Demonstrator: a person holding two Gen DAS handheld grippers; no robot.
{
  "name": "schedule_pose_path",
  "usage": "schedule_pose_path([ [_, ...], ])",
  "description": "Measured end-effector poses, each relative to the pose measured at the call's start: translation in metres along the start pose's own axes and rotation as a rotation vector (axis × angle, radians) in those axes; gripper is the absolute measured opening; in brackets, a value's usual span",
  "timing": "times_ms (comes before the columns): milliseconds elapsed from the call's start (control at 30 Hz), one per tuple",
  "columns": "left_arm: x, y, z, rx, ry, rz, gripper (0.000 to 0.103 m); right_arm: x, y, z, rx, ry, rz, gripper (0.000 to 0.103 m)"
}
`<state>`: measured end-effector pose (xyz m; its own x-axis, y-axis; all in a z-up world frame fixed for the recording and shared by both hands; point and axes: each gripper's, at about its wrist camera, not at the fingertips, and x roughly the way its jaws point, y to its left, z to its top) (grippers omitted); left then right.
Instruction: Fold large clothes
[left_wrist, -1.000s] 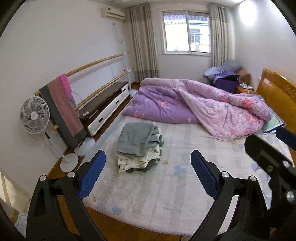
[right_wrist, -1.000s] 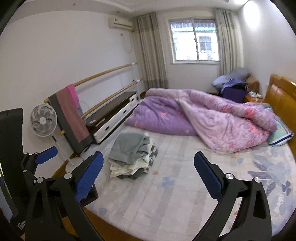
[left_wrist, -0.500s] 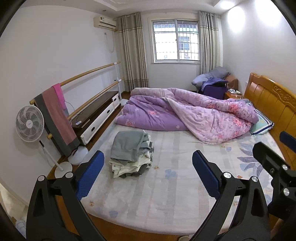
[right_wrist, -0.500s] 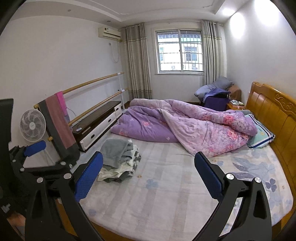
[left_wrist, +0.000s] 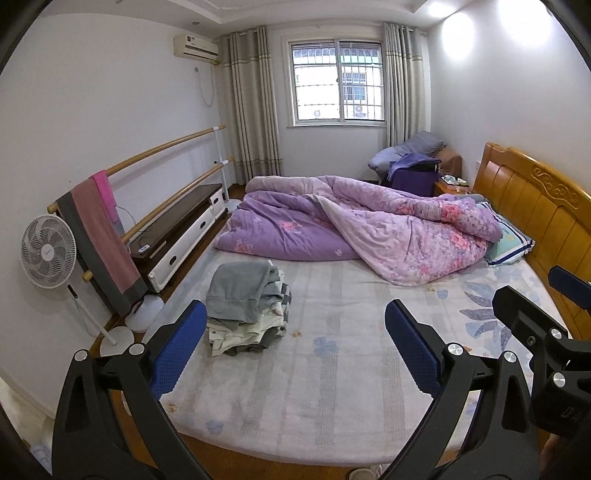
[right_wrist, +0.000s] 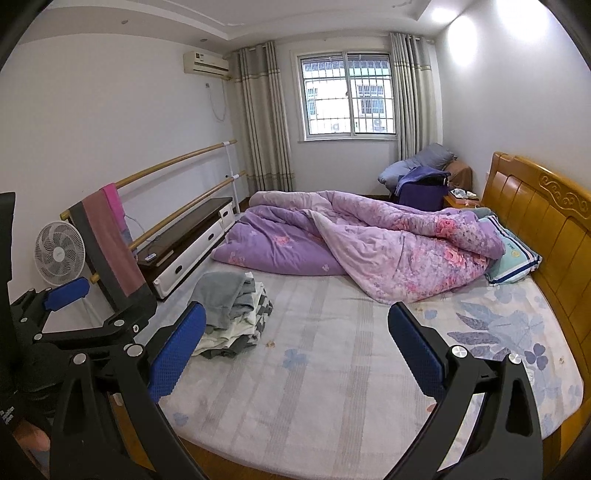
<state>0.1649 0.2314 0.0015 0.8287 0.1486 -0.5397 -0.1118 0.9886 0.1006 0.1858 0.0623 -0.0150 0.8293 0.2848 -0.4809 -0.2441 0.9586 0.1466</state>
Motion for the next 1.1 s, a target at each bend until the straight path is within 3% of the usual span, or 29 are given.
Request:
schedule_pose_path([
  [1100, 0.008, -0.029, -0.001, -0.014, 0.017, -0.012, 0.097, 0.002, -0.007, 0.003, 0.022, 0.016, -0.006, 0.095],
])
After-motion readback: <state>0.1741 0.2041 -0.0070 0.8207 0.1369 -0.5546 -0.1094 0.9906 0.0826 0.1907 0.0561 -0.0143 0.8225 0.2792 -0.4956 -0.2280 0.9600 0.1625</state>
